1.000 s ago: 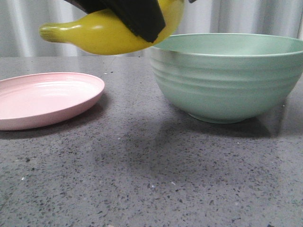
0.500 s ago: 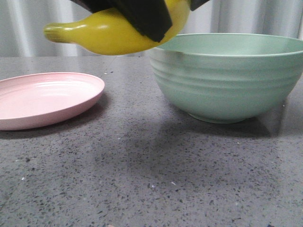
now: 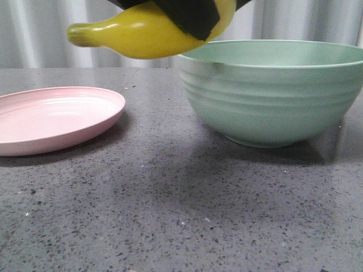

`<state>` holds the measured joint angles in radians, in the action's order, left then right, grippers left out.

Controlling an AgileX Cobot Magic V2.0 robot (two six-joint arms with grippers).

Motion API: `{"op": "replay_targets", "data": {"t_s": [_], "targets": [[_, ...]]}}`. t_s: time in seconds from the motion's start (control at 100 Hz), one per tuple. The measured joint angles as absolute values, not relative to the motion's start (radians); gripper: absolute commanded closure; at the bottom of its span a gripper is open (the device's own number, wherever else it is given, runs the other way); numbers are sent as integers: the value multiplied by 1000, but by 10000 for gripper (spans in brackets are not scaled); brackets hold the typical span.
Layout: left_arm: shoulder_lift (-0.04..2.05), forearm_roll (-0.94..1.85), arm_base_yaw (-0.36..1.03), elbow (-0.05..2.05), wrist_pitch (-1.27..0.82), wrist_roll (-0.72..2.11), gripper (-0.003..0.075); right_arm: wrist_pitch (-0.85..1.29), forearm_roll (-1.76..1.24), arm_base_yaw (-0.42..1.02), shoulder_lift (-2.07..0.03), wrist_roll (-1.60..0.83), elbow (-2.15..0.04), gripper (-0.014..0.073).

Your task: Transfer banana from pink plate to green bowl

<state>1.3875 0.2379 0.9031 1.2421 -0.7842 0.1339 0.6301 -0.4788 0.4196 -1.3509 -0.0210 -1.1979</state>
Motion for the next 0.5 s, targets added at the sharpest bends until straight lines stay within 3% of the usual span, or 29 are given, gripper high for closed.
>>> {"op": "replay_targets", "data": {"t_s": [0.15,0.22,0.5], "targets": [[1387,238,903,1242,-780,136,308,623,-488,417,-1351,-13,-1202,664],[1387,235,905,1242,-773,142,242,639,-468,419,-1352,-37,-1202,664],[1298,200,905,1244,-779,143,229,655,-426,397,-1353,-56,-1285,664]]}}
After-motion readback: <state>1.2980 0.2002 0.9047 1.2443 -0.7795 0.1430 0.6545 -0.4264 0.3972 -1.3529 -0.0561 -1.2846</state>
